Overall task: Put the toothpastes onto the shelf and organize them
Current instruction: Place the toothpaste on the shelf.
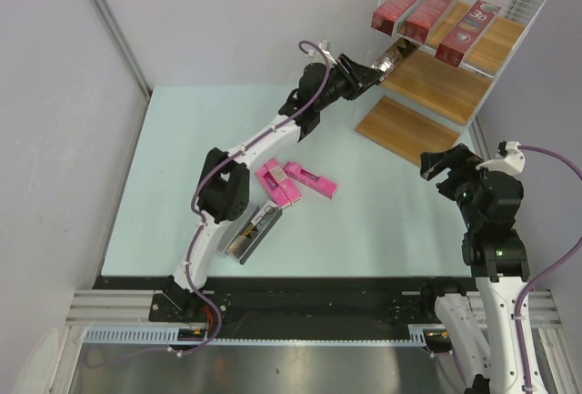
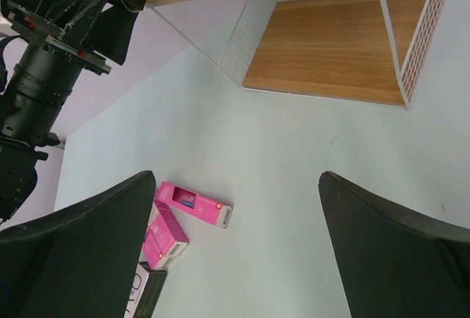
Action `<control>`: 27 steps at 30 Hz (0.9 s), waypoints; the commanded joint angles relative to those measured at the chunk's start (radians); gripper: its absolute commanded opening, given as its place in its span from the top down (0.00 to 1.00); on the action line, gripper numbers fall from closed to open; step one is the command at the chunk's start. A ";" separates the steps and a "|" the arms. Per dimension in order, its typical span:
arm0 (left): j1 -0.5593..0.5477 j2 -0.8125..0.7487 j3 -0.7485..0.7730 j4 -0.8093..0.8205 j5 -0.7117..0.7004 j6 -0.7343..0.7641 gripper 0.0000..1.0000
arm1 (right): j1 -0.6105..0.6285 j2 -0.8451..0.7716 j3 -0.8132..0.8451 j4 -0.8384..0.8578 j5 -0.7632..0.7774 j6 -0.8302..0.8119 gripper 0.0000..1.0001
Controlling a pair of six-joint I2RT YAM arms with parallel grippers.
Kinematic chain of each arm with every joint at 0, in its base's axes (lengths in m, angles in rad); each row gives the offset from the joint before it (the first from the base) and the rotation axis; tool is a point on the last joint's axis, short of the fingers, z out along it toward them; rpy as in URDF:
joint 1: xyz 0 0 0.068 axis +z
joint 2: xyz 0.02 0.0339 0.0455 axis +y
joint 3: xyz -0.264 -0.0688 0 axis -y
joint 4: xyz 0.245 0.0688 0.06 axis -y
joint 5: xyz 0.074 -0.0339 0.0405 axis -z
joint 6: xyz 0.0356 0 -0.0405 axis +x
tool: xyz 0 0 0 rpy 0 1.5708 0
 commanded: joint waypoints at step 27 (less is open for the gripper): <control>0.001 -0.032 0.056 -0.052 -0.109 0.007 0.35 | -0.001 -0.039 0.044 -0.023 -0.002 -0.011 0.01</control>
